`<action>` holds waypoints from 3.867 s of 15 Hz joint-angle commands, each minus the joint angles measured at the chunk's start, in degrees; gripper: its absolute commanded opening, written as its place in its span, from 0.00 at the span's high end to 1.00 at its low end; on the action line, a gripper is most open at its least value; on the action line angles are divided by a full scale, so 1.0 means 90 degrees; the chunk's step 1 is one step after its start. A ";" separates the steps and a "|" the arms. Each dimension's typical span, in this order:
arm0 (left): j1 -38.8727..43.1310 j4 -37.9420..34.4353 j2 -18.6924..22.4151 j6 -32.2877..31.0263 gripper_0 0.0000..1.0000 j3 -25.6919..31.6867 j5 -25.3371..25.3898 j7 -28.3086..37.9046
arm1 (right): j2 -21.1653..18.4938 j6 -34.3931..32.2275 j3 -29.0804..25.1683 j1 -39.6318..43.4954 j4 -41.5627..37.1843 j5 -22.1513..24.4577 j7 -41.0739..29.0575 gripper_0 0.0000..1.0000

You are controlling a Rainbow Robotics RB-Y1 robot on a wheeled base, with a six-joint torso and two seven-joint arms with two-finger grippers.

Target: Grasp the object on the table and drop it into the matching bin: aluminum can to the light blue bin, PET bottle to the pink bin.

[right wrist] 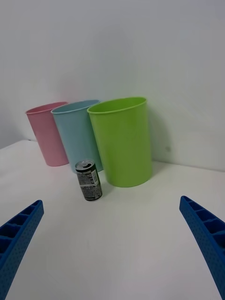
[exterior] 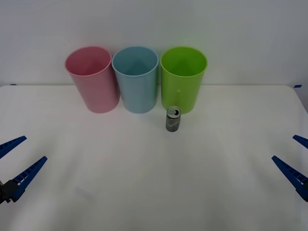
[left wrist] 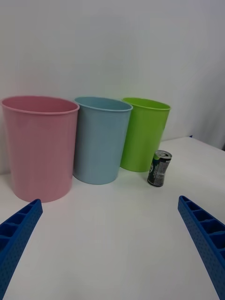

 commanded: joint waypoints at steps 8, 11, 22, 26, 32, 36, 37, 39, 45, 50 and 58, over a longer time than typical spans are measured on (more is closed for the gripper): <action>0.0000 0.0000 0.0000 0.0000 0.00 0.0000 0.0000 0.0000 | 0.0026 0.0161 0.0169 0.0092 -0.0499 -0.0076 0.0078 0.00; 0.0000 0.0000 0.0000 0.0000 0.00 0.0000 0.0000 0.0000 | 0.0036 0.0327 0.0452 0.0024 -0.0470 0.0080 0.0156 0.00; 0.0000 0.0000 0.0000 0.0000 0.00 0.0000 0.0000 0.0000 | 0.0847 0.0678 0.1048 -0.1050 0.0536 0.1516 0.0772 0.00; 0.0000 0.0000 0.0000 0.0000 0.00 0.0000 0.0000 0.0000 | 0.0905 0.1235 0.1488 -0.1207 0.0731 0.1613 0.1055 0.00; 0.0000 0.0000 0.0000 0.0000 0.00 0.0000 0.0000 0.0000 | 0.0905 0.2289 0.2347 -0.1539 0.0927 0.1613 0.1367 0.00; 0.0000 0.0000 0.0000 0.0000 0.00 0.0000 0.0000 0.0000 | 0.0905 0.2309 0.2640 -0.2330 0.1806 0.1613 0.1553 0.00; 0.0000 0.0000 0.0000 0.0000 0.00 0.0000 0.0000 0.0000 | 0.0905 0.2319 0.2669 -0.2447 0.1933 0.1613 0.1592 0.00; 0.0000 0.0000 0.0000 0.0000 0.00 0.0000 0.0000 0.0000 | 0.0905 0.2319 0.2747 -0.2750 0.2333 0.1613 0.1690 0.00; 0.0000 0.0000 0.0000 0.0000 0.00 0.0000 0.0000 0.0000 | 0.1061 0.2358 0.2904 -0.3365 0.3134 0.1604 0.1934 0.00; 0.0000 0.0000 0.0000 0.0000 0.00 0.0000 0.0000 0.0000 | 0.1306 0.2788 0.3099 -0.3531 0.3241 0.1613 0.2158 0.00; 0.0000 0.0000 0.0000 0.0000 0.00 0.0000 0.0000 0.0000 | 0.1481 0.3520 0.3577 -0.4019 0.3729 0.1613 0.2363 0.00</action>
